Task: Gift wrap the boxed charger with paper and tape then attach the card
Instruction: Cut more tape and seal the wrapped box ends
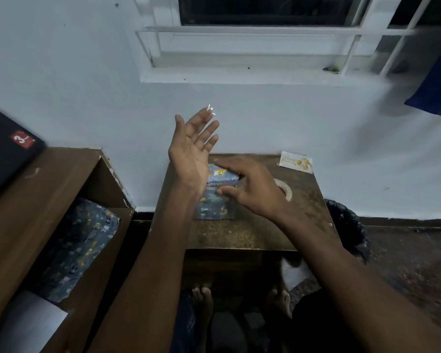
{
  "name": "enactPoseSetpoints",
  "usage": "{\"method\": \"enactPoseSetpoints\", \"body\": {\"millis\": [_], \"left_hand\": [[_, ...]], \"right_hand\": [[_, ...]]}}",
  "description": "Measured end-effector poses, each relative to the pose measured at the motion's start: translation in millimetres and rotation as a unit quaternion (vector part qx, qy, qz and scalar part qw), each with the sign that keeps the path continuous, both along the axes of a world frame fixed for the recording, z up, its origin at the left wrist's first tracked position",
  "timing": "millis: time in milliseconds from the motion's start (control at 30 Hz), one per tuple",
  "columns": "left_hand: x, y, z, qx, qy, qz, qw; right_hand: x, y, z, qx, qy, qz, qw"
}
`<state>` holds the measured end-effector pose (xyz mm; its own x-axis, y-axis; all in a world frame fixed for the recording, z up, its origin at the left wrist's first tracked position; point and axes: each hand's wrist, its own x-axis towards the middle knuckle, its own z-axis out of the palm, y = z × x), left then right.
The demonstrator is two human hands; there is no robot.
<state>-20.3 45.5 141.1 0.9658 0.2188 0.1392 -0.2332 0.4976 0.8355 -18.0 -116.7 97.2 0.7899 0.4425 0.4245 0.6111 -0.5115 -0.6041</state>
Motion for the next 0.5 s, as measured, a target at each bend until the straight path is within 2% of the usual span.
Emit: {"method": "enactPoseSetpoints", "body": {"millis": [100, 167, 233, 333, 500], "left_hand": [[-8, 24, 2, 0.111, -0.011, 0.071, 0.991], [-12, 42, -3, 0.178, 0.013, 0.095, 0.979], [-16, 54, -10, 0.203, 0.053, 0.067, 0.975], [-25, 60, -16, 0.242, 0.09, 0.014, 0.966], [-30, 63, -22, 0.272, 0.074, 0.015, 0.959]], "right_hand": [[8, -5, -3, 0.0, -0.015, 0.018, 1.0], [11, -8, -5, 0.014, -0.018, 0.026, 0.999], [13, -7, -7, 0.022, -0.025, 0.009, 0.999], [15, 1, -6, -0.02, -0.093, -0.003, 0.995], [11, 12, -9, -0.052, -0.176, 0.021, 0.983]]}}
